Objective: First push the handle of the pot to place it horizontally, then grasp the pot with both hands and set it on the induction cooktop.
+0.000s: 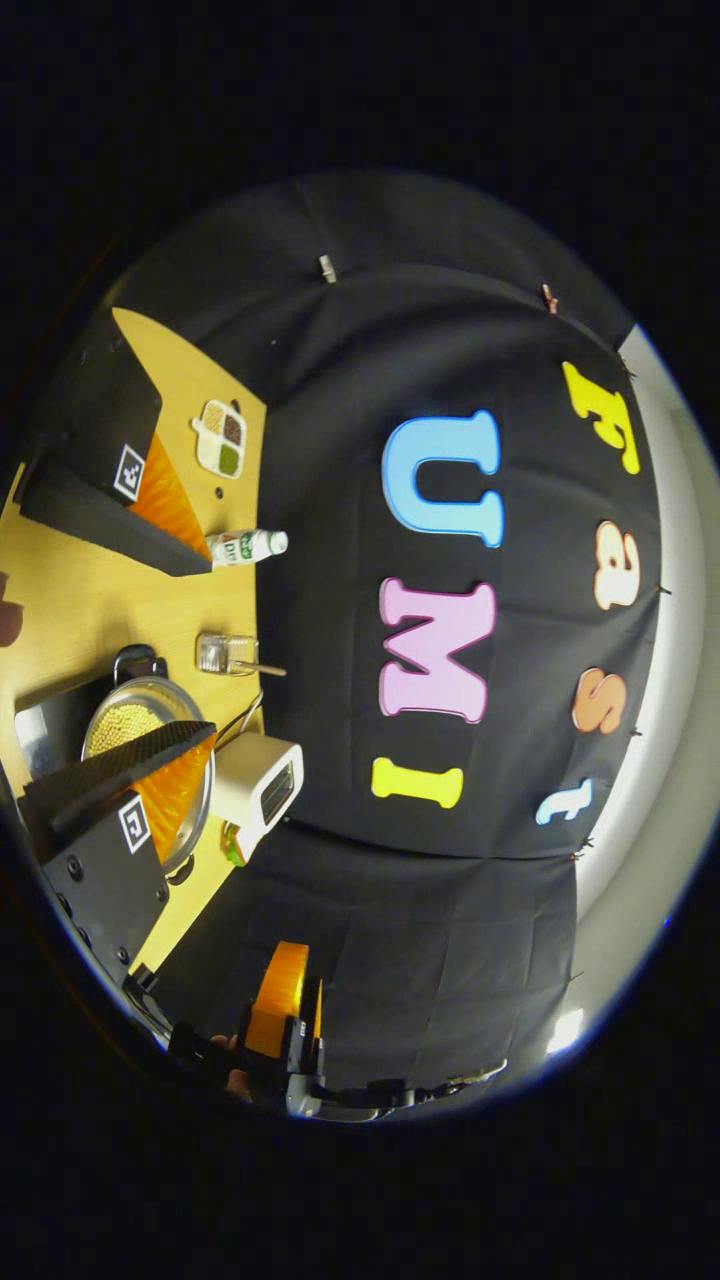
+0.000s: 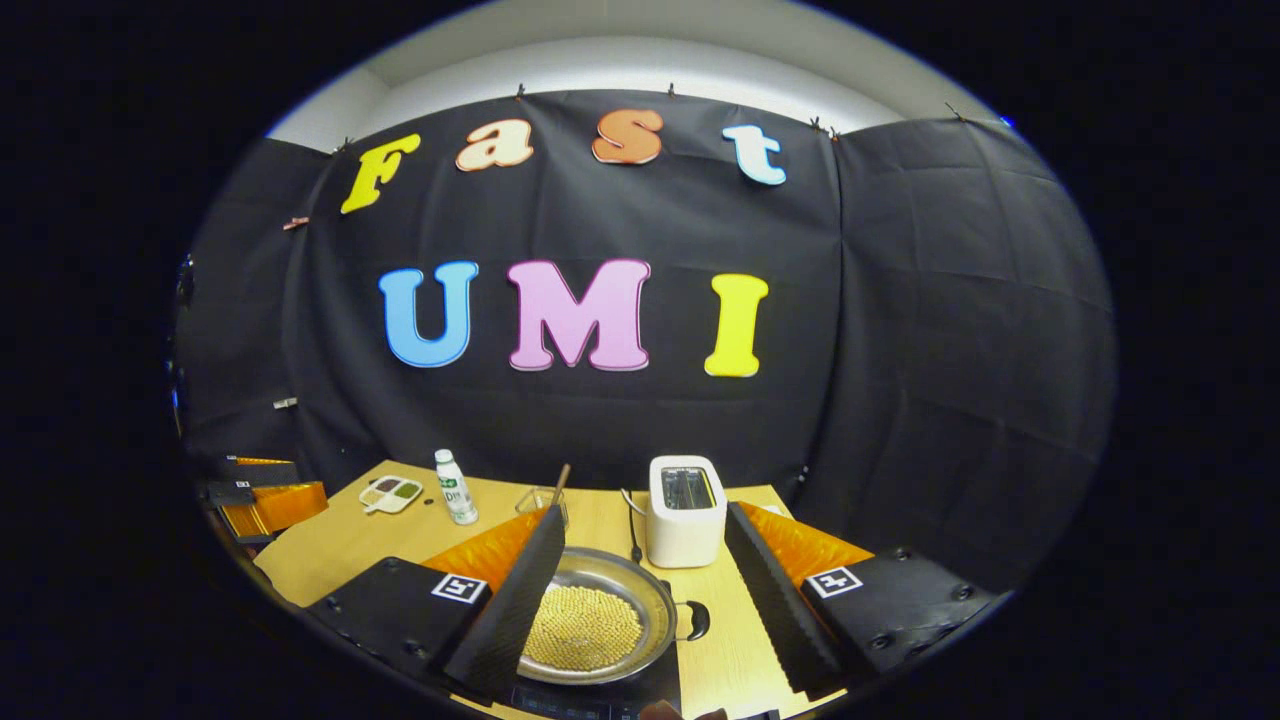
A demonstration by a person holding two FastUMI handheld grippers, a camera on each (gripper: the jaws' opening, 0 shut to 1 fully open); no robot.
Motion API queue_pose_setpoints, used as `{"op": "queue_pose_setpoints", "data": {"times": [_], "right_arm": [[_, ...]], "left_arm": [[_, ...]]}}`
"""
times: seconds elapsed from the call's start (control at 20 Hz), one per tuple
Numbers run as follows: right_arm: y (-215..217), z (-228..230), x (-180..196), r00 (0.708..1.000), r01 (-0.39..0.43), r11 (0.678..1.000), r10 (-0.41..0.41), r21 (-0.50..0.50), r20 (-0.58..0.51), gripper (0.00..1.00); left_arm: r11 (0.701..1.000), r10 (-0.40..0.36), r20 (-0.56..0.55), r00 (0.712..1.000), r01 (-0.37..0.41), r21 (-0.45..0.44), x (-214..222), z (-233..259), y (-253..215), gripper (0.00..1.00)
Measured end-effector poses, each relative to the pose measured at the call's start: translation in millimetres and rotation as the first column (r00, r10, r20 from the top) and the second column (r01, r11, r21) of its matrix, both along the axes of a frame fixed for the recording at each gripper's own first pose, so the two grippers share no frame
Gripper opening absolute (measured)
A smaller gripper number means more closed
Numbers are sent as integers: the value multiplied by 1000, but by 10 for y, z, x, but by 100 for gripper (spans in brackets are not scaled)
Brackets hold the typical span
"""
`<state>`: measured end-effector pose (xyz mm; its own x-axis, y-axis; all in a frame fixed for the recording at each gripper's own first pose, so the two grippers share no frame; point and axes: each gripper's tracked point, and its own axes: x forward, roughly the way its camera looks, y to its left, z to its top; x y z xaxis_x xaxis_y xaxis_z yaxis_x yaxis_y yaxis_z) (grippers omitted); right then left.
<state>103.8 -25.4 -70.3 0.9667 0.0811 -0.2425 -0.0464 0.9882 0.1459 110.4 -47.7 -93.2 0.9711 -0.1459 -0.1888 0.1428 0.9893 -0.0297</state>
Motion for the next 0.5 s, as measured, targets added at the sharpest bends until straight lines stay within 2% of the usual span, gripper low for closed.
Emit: {"op": "queue_pose_setpoints", "data": {"times": [0.1, 0.2, 0.4, 0.45, 0.5], "right_arm": [[52, 270, -82, 998, 6, 1000, -7, 18, 55, 99], [74, 540, -163, 992, 14, 1000, -17, 21, 127, 99], [73, 992, -355, 962, 35, 999, -26, -30, 271, 99], [83, 1040, -408, 958, 36, 999, -24, -36, 285, 94], [112, 1066, -464, 957, 35, 999, -25, -29, 288, 99]], "left_arm": [[1000, 6, 79, 997, -6, 0, -112, 256, 46, 91], [999, 29, 134, 990, -24, -37, -231, 470, 116, 91], [992, 109, 207, 972, -92, -89, -479, 780, 413, 90], [990, 123, 225, 967, -104, -94, -539, 841, 471, 90], [989, 136, 250, 959, -114, -98, -626, 943, 537, 96]]}}
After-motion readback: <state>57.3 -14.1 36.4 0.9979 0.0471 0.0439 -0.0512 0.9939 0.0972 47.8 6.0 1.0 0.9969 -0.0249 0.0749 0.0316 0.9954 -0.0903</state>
